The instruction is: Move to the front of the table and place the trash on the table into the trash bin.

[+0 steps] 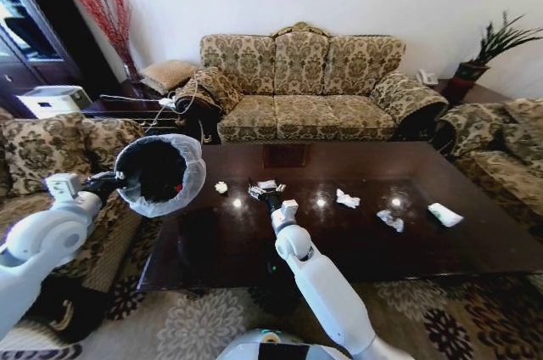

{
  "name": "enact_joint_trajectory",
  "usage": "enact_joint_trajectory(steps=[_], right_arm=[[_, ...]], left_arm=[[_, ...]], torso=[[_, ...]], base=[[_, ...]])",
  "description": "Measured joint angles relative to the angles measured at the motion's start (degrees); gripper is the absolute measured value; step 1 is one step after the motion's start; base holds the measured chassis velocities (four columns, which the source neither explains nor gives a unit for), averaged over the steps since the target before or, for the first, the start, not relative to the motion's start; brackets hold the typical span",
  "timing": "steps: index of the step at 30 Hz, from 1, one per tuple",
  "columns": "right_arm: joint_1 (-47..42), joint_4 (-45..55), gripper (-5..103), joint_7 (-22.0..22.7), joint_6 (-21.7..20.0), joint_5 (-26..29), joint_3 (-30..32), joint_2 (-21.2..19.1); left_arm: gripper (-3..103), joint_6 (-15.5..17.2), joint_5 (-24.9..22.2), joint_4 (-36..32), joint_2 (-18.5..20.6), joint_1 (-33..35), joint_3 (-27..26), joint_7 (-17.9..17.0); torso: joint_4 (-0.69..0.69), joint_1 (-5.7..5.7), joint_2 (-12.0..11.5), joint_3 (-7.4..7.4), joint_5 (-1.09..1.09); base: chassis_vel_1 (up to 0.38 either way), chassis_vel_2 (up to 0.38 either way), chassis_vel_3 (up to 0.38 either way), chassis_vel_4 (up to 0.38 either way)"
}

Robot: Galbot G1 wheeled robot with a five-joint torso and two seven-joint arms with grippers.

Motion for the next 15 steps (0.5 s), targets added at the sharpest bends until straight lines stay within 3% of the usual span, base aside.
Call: enact_joint_trajectory(steps=[8,10,15], right_arm=[[6.2,-10.7,100,-0.7,-3.6,2.8,-0.9,5.8],[8.8,-15.8,100,-0.6,-4.0,2.6,-0.8,7.4],[12.1,-24.6,100,-1.2,-2.4,0.3,1.3,7.6]], left_arm=[[0,-0.1,0.0,-0.9,-0.4,0.1,0.8,0.0],[0,-0.1,0.0,-1.4,-0.5,0.4,0.9,0.0],[0,-0.1,0.0,-1.6,-0.8,0.7,0.9,0.1]], torso=[[0.05,-0.02,0.0,-0.01,-0.03],[0.03,-0.01,0.0,0.0,0.05],[-0.07,0.01,0.0,0.01,0.03]], base=[[0.103,0.101,-0.082,-0.091],[-0.012,-0.026,0.019,0.017],[-0.057,-0.051,0.033,0.013]])
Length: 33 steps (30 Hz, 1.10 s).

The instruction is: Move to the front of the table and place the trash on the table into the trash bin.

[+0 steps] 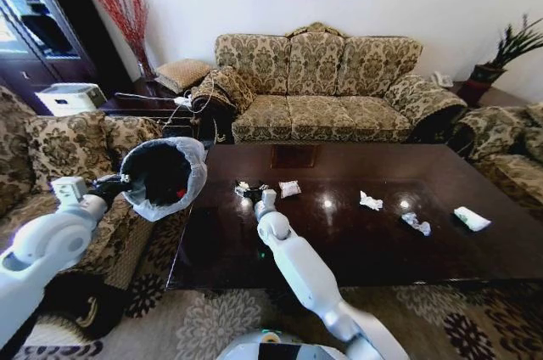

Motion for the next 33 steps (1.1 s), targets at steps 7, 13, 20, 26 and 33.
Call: enact_joint_trajectory(steps=[7,13,20,26,33], right_arm=[[3.0,-9.4,100,-8.1,4.1,0.6,2.3,0.0],[3.5,-12.0,100,-11.6,5.5,0.5,2.7,0.0],[3.8,-14.5,100,-15.3,7.2,-0.8,2.4,-0.1],[2.2,-9.7,100,-12.8,9.2,-9.1,-1.1,-0.1],[1.9,-9.1,100,-11.5,8.6,-12.5,-1.3,-0.1]], left_arm=[[0,0.0,0.0,-0.9,-0.7,0.4,0.1,-0.2],[0,0.0,0.0,-1.5,-1.1,1.1,-0.6,-0.2],[0,0.0,-0.1,-1.9,-1.1,1.5,-1.5,-0.1],[0,-0.1,0.0,-1.6,-1.7,1.0,-0.8,0.0],[0,-0.2,0.1,-2.0,-2.2,1.1,-0.6,0.1]], torso=[[0.1,-0.02,0.0,0.0,-0.04],[0.08,-0.02,0.0,-0.01,-0.01],[0.08,-0.02,0.0,-0.01,-0.01],[0.08,-0.02,0.0,-0.01,-0.01],[0.07,-0.02,0.0,-0.01,-0.04]], base=[[-0.006,-0.007,0.004,-0.001],[0.0,0.0,0.0,0.0],[0.0,0.0,0.0,0.0],[0.0,0.0,0.0,0.0],[0.0,0.0,0.0,0.0]])
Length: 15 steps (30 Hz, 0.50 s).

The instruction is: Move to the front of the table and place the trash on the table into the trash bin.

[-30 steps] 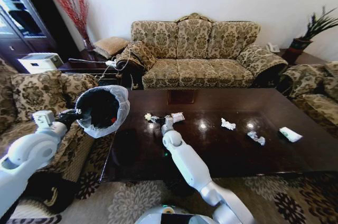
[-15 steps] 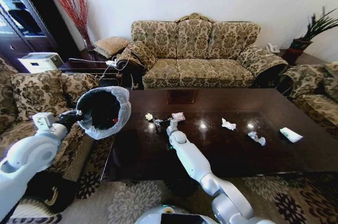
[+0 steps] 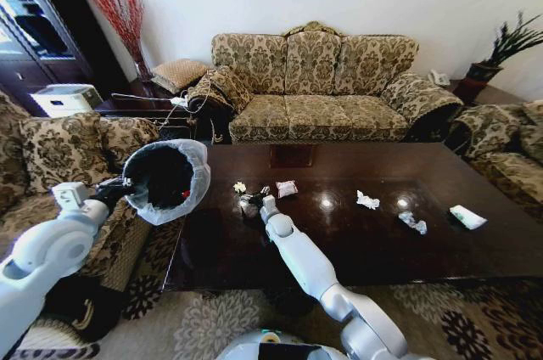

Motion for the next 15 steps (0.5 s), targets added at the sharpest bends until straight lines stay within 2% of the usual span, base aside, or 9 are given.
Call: enact_joint_trajectory(steps=[15], right_arm=[[-0.6,0.4,100,0.6,0.8,0.2,0.3,0.0]], left_arm=[[0,-0.3,0.2,0.3,0.0,-0.7,1.5,0.3]], torso=[[0.0,0.0,0.0,0.0,0.03]], base=[[0.0,0.0,0.0,0.0]])
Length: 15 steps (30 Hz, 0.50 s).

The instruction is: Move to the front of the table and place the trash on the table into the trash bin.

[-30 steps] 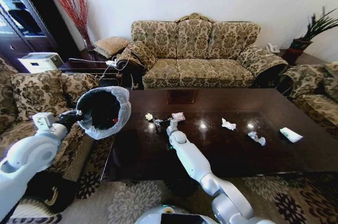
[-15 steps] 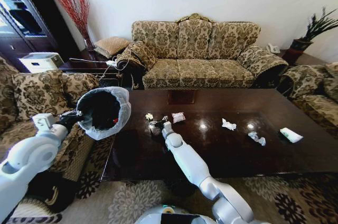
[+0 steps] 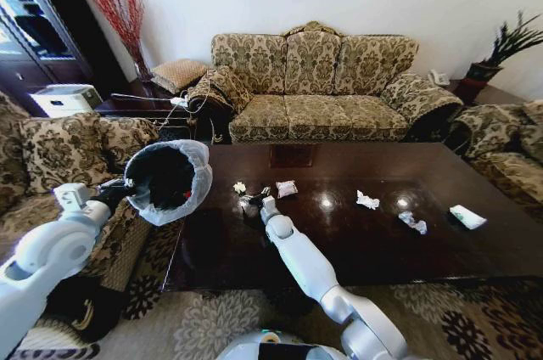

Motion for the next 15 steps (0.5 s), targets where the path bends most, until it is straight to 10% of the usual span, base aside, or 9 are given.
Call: enact_joint_trajectory(steps=[15], right_arm=[[0.1,-0.7,100,0.0,0.5,0.7,-0.3,0.0]], left_arm=[[0,0.0,0.1,0.1,0.2,-0.3,0.7,0.1]], torso=[[0.01,0.0,0.0,0.0,-0.07]], base=[[0.072,0.07,-0.079,-0.074]])
